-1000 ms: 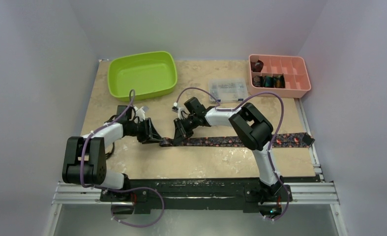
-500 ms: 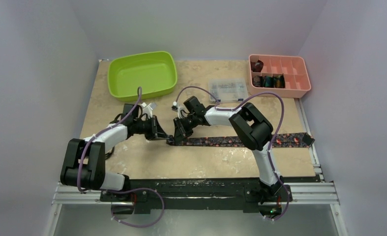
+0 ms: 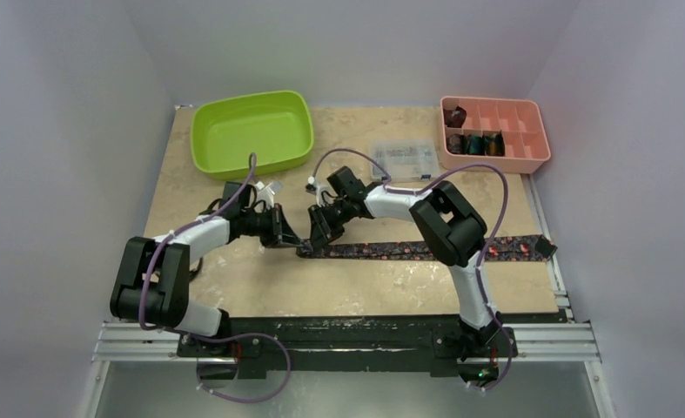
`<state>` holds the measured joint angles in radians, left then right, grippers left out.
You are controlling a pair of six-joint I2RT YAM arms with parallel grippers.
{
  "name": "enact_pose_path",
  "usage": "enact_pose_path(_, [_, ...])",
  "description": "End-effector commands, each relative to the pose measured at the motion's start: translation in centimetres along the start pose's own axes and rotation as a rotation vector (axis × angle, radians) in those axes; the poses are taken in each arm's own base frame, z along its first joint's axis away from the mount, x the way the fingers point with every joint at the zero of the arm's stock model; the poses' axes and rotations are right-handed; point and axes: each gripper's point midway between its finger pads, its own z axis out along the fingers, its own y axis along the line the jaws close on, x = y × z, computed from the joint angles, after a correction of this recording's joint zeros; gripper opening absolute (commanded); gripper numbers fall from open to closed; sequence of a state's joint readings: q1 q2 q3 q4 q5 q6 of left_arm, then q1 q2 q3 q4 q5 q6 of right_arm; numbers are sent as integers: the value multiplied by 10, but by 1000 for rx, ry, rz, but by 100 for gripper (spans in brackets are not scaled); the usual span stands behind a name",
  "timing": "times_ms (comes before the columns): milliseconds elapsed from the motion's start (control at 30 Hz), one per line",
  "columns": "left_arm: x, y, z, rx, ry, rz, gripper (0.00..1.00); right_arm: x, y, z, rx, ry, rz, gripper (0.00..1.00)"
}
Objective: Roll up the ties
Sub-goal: Roll the tie at the center of the board.
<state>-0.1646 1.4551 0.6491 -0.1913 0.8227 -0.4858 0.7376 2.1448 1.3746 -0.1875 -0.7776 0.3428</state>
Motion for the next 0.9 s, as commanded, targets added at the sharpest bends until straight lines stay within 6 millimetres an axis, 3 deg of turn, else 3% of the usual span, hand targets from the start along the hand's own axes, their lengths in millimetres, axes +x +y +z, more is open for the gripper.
enact_pose_path(0, [-10, -8, -3, 10, -16, 44, 0, -14, 16, -34, -18, -38, -57, 22])
enact_pose_path(167, [-12, -7, 0, 10, -8, 43, 0, -9, 10, -55, -34, -37, -20, 30])
enact_pose_path(300, [-15, -13, 4, 25, -4, 51, 0, -7, 25, -67, -77, -46, -21, 31])
enact_pose_path(400, [-14, -17, 11, 32, 14, 55, 0, -2, 33, -70, -117, -42, 1, 39])
enact_pose_path(667, [-8, -23, 38, 59, 81, 42, 0, 14, 26, -69, -133, -17, 53, 49])
enact_pose_path(800, [-7, -22, 47, 79, 105, 3, 23, 18, 20, -65, -123, -5, 72, 51])
enact_pose_path(867, [-6, -18, 49, 75, 111, -15, 29, 19, 16, -63, -115, -2, 80, 51])
